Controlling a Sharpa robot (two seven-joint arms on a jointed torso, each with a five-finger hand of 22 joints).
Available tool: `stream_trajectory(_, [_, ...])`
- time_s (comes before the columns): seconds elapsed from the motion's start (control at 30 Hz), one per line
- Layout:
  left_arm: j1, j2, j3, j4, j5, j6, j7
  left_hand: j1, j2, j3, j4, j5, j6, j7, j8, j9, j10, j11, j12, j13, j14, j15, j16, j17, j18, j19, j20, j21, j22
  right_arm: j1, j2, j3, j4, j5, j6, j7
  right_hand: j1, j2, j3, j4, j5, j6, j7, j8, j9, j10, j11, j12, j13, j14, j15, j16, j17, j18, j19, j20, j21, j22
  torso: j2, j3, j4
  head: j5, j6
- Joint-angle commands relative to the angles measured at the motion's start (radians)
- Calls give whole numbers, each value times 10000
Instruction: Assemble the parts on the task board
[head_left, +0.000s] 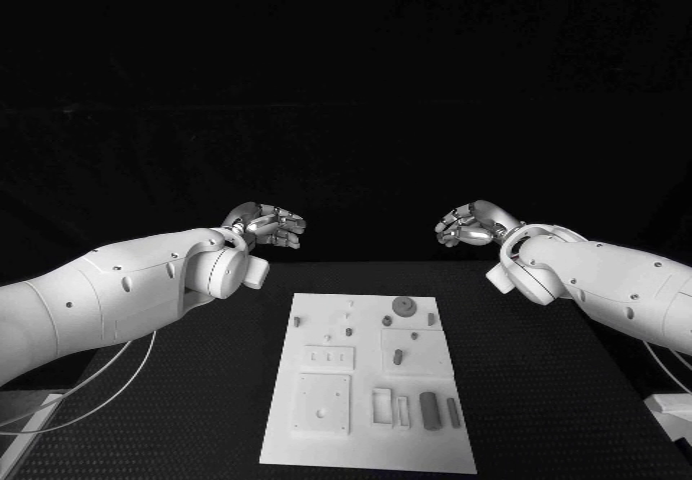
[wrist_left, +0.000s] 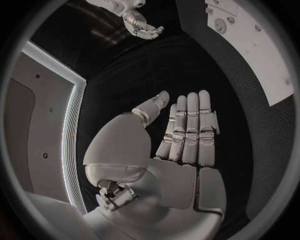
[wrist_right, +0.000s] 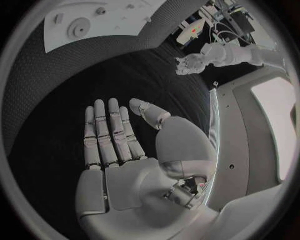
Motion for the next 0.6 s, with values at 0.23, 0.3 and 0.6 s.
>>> stream_trajectory(0.23, [30,-396,14,990,-566,922,268,-68,-47,32,-14,4,-88,20,-257,-30,-186,149,-290,40,61,-26,27,180,-125,87,-123,7,57,3,70,7,145,-3862,604,-324,667,-243,-190,-102,22,938,-362,216,358,1279,-612,386,928,2948,-1388,1480,1236,759,3163,-558,1192,290,282,167,264,-227,59])
stream_trajectory(0.3, [39,-557,47,1236,-566,925,276,-114,-73,8,-6,4,-89,30,-282,-29,-185,154,-318,50,62,-29,28,203,-140,93,-139,5,65,3,69,7,261,-4303,842,-312,757,-279,-245,-109,37,943,-355,71,316,1229,-609,217,980,3900,-1723,2207,1635,759,4012,-973,1635,484,339,210,315,-267,57])
stream_trajectory(0.6, [50,-972,68,1849,-837,1352,572,-517,-397,-284,-4,9,-257,60,-508,-35,-381,269,-609,59,-4,-17,-29,315,-240,48,-219,-57,95,-15,85,8,804,-6091,720,-401,609,-557,-402,-77,30,900,-281,-439,50,1222,-643,-362,943,4446,-1837,4330,2859,759,4962,-1453,2315,716,640,409,483,-442,115])
